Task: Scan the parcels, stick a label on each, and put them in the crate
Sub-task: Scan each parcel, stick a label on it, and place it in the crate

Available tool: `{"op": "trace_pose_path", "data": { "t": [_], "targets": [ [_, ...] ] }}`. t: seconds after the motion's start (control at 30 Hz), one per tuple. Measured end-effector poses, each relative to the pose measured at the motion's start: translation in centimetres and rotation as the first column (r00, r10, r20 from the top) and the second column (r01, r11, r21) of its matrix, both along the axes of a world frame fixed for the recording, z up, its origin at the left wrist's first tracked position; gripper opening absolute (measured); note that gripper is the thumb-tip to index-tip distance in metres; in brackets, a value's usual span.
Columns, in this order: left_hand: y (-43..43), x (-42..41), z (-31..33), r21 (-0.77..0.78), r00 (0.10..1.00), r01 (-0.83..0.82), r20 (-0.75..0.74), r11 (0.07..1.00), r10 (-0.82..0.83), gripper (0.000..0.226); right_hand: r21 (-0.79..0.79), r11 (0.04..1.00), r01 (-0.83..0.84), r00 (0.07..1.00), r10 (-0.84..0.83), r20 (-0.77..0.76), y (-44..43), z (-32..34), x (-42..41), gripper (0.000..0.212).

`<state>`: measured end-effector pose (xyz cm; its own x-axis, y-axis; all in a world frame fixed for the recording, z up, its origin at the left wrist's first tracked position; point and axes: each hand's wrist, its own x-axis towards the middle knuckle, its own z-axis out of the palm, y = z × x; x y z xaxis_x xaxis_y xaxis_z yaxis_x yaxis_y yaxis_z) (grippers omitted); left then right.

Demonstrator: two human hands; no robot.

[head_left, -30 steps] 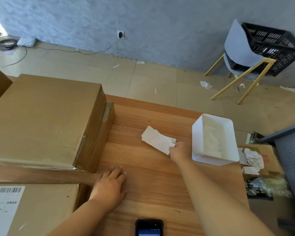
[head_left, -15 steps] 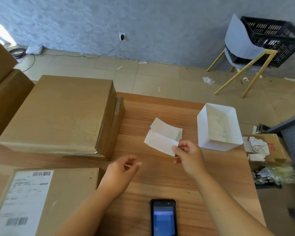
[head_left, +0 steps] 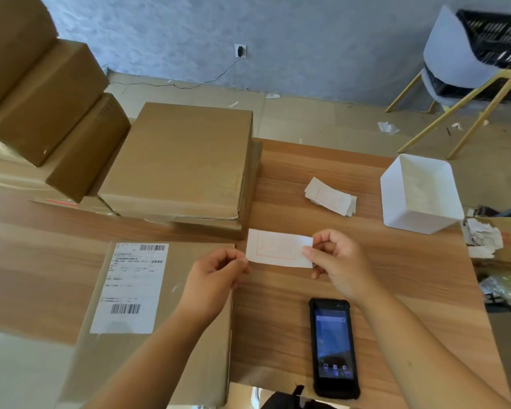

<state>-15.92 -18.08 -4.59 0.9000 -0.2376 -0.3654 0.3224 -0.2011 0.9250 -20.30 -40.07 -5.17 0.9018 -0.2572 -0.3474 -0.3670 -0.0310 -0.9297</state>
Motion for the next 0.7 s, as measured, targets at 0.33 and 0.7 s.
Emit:
{"op": "trace_pose_path", "data": {
  "t": [0.33, 0.7],
  "targets": [
    [7.1, -0.6, 1.3, -0.023, 0.999, -0.042, -0.025, 0.999, 0.041, 0.011, -0.022, 0.989, -0.146, 0.989, 0.146, -0.008, 7.2, 1.9, -0.4, 0.025],
    [11.8, -1.3, 2.3, -0.033, 0.963, 0.263, 0.074, 0.964, -0.26, 0.017, -0.007, 0.996, -0.095, 0.995, 0.095, 0.029, 14.5, 3.2, -0.9, 0.009]
  ]
}}
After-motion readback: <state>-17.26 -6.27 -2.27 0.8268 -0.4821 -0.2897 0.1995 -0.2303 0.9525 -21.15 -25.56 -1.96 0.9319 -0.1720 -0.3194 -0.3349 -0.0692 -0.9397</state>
